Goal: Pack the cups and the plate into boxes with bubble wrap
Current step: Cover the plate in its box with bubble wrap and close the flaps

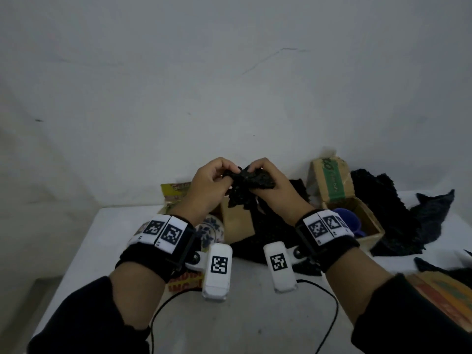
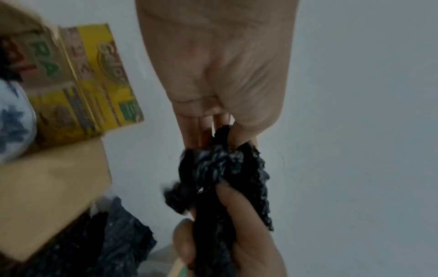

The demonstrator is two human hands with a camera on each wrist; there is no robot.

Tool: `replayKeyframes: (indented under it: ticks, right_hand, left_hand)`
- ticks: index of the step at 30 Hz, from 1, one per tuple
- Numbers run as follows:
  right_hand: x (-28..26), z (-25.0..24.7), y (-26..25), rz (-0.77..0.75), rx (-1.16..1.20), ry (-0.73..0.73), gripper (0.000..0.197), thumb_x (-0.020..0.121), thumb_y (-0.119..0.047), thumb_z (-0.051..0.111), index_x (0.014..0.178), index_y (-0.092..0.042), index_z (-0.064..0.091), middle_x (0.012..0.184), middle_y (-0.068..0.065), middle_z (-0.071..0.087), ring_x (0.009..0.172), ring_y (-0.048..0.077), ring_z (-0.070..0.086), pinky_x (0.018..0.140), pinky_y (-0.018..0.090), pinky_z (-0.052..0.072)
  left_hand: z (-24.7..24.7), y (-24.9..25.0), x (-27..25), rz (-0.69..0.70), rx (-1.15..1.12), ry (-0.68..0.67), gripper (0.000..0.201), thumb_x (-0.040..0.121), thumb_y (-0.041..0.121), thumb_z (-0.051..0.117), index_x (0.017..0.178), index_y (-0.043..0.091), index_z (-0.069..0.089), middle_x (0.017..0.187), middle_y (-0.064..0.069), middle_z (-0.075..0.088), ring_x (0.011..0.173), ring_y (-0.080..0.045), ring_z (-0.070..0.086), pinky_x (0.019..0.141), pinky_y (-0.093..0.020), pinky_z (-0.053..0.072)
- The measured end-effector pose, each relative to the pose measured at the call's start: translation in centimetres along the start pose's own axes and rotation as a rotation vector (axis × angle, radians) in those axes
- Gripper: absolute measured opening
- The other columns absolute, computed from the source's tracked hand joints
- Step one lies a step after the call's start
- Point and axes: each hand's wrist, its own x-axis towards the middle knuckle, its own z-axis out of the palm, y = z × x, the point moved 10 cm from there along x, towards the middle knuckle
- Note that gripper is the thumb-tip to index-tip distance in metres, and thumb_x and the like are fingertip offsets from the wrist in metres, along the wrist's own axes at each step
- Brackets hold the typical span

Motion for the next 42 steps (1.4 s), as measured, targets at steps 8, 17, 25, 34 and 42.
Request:
replayKeyframes:
  ticks: [8, 17, 25, 34, 42]
  right_hand:
    - [4.2, 6.0, 6.3, 0.278, -0.463, 0.055, 0.025, 0.084, 0.0, 0.044, 0.074, -0.021, 0.034, 0.083, 0.014, 0.044, 0.068, 0.029, 0.046, 0.055, 0.035, 0.035]
    - [5.9, 11.2, 12.6, 0.516, -0.935, 0.009, 0.038, 0.094, -0.034, 0.046, 0.119, -0.007, 0.04, 0.115, 0.019, 0.044, 0.086, 0.037, 0.055, 0.071, 0.038, 0.047]
    - [8.1, 14.8, 13.0, 0.21, -1.192, -0.13, 0.017, 0.079, 0.002, 0.057, 0.091, -0.007, 0.049, 0.103, 0.019, 0.04, 0.05, 0.019, 0.027, 0.053, 0.032, 0.029]
    - [6.9, 15.8, 17.9, 0.326, -1.459, -0.367, 0.03, 0.095, -0.011, 0.044, 0.121, -0.002, 0.055, 0.132, 0.018, 0.04, 0.118, 0.036, 0.042, 0.101, 0.046, 0.035]
    - [3.9, 16.3, 21.6, 0.464, -1.544, -0.51, 0.093, 0.084, -0.06, 0.043, 0.147, -0.002, 0.006, 0.149, 0.023, 0.015, 0.137, 0.042, 0.014, 0.113, 0.049, 0.017]
  left_hand:
    - [-9.5, -6.7, -2.5, -0.106, 0.213, 0.158, 0.019, 0.088, 0.004, 0.055, 0.099, 0.019, 0.061, 0.108, 0.007, 0.059, 0.098, -0.003, 0.055, 0.076, -0.01, 0.043]
    - [-12.8, -15.8, -3.8, -0.119, 0.273, 0.185, 0.041, 0.091, 0.021, 0.055, 0.129, 0.01, 0.047, 0.135, -0.01, 0.046, 0.128, -0.023, 0.04, 0.109, -0.038, 0.033]
    - [-10.4, -22.8, -4.3, -0.309, -0.302, -0.03, 0.081, 0.069, 0.085, 0.038, 0.139, 0.045, 0.028, 0.155, 0.013, 0.019, 0.142, -0.007, 0.019, 0.118, -0.043, 0.019]
    - [-10.2, -20.2, -4.7, -0.183, -0.46, -0.012, 0.1, 0.07, 0.078, 0.035, 0.145, 0.016, 0.011, 0.142, 0.022, 0.017, 0.106, 0.035, 0.033, 0.081, 0.006, 0.034]
    - [-9.7, -21.6, -5.2, -0.234, -0.532, -0.019, 0.049, 0.099, 0.025, 0.005, 0.146, 0.014, 0.013, 0.153, 0.009, 0.016, 0.109, 0.03, 0.038, 0.083, 0.004, 0.035]
